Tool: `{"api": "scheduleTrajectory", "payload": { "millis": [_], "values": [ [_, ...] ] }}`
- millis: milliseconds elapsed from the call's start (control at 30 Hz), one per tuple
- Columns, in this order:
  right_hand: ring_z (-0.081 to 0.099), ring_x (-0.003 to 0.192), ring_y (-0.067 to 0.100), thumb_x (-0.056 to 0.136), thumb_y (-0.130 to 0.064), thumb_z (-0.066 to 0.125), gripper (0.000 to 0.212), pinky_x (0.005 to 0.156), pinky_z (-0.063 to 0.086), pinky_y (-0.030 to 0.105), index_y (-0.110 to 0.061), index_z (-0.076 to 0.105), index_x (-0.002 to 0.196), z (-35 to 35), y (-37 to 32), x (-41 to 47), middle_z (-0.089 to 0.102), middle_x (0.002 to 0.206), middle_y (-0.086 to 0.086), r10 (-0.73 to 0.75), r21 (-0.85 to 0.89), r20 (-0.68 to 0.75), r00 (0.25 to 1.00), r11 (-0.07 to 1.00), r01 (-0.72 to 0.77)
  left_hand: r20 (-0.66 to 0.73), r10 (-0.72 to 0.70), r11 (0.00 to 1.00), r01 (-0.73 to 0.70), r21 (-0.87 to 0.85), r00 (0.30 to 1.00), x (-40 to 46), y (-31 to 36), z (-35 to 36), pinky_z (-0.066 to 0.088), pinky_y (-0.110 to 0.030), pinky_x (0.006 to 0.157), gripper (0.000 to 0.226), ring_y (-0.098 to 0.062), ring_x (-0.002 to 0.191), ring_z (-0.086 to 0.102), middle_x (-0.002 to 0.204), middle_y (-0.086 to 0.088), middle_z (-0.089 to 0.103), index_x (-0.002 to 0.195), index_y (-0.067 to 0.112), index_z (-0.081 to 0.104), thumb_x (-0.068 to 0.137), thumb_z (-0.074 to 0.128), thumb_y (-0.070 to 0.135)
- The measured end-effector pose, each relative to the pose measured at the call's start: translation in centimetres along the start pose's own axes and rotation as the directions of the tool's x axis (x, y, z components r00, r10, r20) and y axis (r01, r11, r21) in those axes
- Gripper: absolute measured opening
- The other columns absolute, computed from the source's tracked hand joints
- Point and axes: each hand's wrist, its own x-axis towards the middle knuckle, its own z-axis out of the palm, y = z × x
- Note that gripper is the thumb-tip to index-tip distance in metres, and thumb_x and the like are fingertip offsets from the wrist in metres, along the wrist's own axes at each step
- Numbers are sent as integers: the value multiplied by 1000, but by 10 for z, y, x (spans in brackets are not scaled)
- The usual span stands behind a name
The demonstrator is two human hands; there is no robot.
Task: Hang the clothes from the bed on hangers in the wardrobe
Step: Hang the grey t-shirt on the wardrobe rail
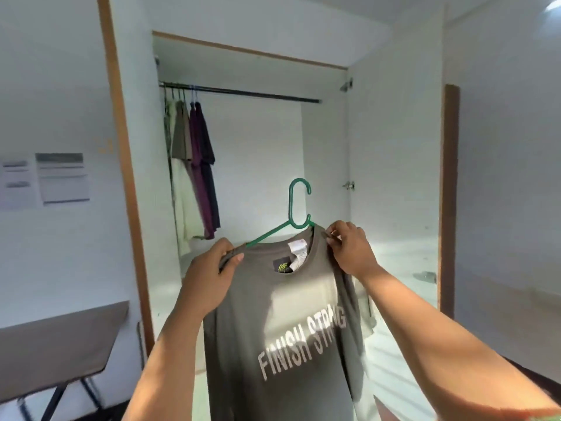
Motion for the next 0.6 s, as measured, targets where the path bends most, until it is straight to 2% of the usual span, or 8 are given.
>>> {"api": "scheduleTrajectory", "payload": {
  "millis": [100,200,333,400,500,600],
  "values": [
    [60,90,30,86,-6,59,16,75,44,32,-14,70,94,16,28,43,67,94,9,-19,13,-97,995,1000,21,20,43,998,-42,-41,999,56,-12,32,38,-27,58,19,-21,68,57,71,-7,59,87,16,53,97,54,32],
    [64,88,25,86,-7,59,19,76,49,32,-17,73,92,32,64,89,72,93,3,-8,51,-140,990,999,16,52,105,994,-104,-31,993,109,-27,64,44,-29,64,18,-20,72,59,75,-4,62,87,20,53,97,54,34],
    [65,85,23,88,-9,61,13,74,49,29,-18,71,87,58,125,161,72,88,-1,-18,101,-101,995,995,29,36,165,986,-166,17,986,181,-49,110,44,-29,65,16,-16,71,60,75,3,63,88,22,54,95,55,36],
    [64,90,25,91,-9,58,14,76,45,26,-16,69,95,79,149,199,70,96,4,-48,115,-73,996,992,56,7,167,985,-167,45,986,214,-61,135,43,-28,64,16,-12,70,59,74,6,62,86,25,53,95,55,38],
    [57,95,24,96,-8,50,26,83,39,26,-10,59,120,121,172,248,60,106,14,-104,186,-99,990,975,122,-36,124,990,-121,69,992,261,-78,167,45,-30,67,17,-14,71,60,75,2,63,85,24,54,95,55,38],
    [51,83,19,94,-6,50,22,84,44,34,-7,54,115,162,180,295,51,103,12,-104,266,-201,974,951,156,-118,113,988,-100,114,987,304,-92,189,43,-27,63,17,-12,66,57,70,2,61,82,23,51,95,57,32]
  ]
}}
